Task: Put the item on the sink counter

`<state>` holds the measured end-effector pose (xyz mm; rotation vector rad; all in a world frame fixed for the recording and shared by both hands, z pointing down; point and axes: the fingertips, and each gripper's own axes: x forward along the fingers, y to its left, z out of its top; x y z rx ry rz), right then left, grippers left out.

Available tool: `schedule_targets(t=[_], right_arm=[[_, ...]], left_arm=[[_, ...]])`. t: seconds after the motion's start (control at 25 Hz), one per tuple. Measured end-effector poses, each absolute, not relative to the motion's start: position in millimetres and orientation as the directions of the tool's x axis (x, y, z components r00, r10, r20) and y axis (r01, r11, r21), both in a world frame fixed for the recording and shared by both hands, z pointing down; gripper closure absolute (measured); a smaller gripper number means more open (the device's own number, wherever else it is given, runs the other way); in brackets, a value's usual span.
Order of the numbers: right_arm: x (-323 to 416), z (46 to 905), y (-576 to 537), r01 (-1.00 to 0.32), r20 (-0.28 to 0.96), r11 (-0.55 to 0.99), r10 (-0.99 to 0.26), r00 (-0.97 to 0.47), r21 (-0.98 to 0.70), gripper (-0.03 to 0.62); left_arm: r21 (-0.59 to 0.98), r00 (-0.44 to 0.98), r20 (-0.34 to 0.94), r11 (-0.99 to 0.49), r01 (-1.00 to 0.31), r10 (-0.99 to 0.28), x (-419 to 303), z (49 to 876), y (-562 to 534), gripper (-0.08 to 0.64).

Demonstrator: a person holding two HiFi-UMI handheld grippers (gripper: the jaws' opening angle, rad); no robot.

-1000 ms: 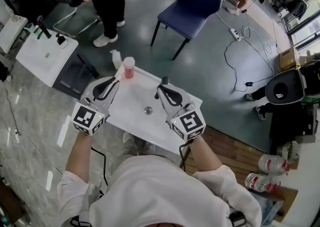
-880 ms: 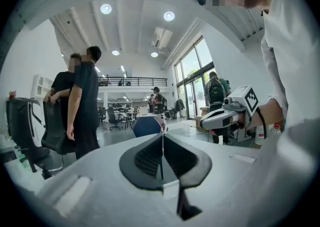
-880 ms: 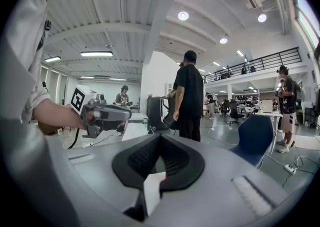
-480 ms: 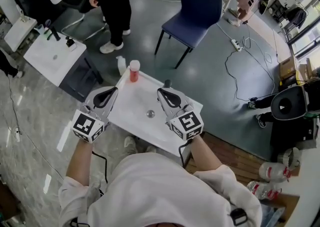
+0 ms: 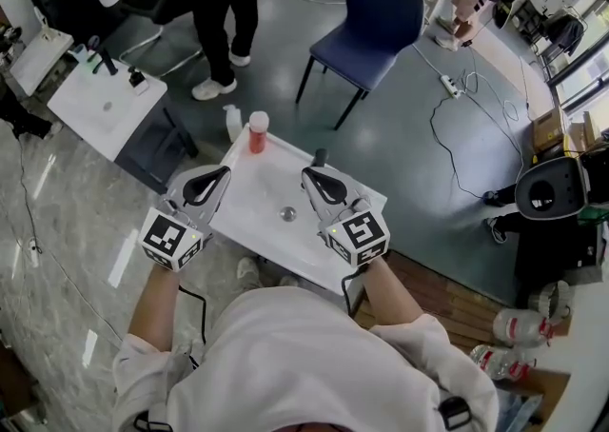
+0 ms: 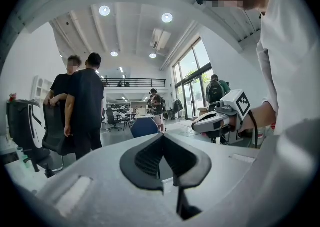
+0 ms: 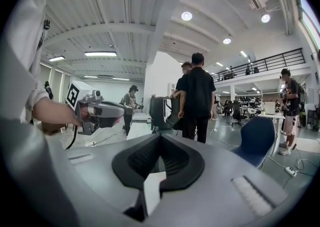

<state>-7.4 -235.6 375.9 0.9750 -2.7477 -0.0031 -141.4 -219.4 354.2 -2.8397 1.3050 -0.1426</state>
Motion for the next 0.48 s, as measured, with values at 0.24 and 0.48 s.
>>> schedule_targets(t=[0.24,0.48], right_arm=[[-7.4,377.8,-229.9,-0.626,0.208,0.777,-0.625,-0.752,0.072,0.589],[-5.9,375.7,-228.5,-0.630,0.203,0.774,-0.629,-0.750,0.069,0.589]], left_arm=[[-0.046,0.655,0.089,-0.660,-0.750,-0.750,-139.4,358.8,-212.5,0.555],[-0.053,0.663,0.090,-0.668,-0.742,-0.743,-136.2,354.3,-209.8,0.555]])
